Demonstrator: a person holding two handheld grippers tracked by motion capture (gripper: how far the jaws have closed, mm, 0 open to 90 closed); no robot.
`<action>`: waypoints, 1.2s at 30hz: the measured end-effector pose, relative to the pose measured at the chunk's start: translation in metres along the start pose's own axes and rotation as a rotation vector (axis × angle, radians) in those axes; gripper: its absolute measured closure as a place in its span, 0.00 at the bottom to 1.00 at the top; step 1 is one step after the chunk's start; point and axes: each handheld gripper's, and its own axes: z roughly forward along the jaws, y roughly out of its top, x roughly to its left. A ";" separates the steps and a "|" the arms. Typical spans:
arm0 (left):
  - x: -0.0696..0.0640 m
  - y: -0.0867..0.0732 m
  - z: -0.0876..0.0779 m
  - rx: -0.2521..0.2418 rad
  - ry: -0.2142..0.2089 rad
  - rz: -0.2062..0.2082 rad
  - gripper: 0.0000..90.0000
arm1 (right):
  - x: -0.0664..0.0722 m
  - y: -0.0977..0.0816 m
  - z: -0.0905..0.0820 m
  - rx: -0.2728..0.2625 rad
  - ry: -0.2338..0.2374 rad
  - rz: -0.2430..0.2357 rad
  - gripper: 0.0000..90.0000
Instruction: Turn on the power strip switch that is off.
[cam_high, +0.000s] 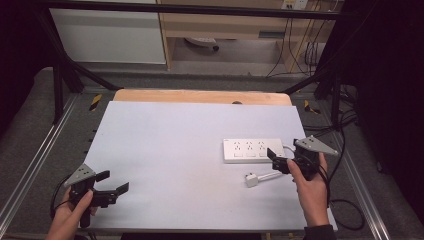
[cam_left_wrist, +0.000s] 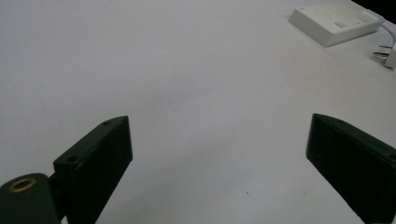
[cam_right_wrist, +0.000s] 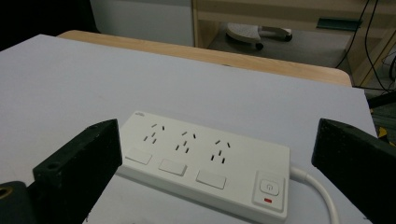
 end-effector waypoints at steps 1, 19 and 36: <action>0.000 0.000 0.000 0.000 0.000 0.002 0.08 | 0.000 0.000 0.000 0.000 0.000 0.000 0.02; 0.000 0.000 0.001 0.006 0.008 0.000 0.09 | 0.006 0.025 0.018 -0.018 0.022 -0.030 0.03; 0.001 -0.001 0.001 0.011 0.011 -0.003 0.09 | 0.001 0.028 0.045 -0.005 0.034 -0.008 0.03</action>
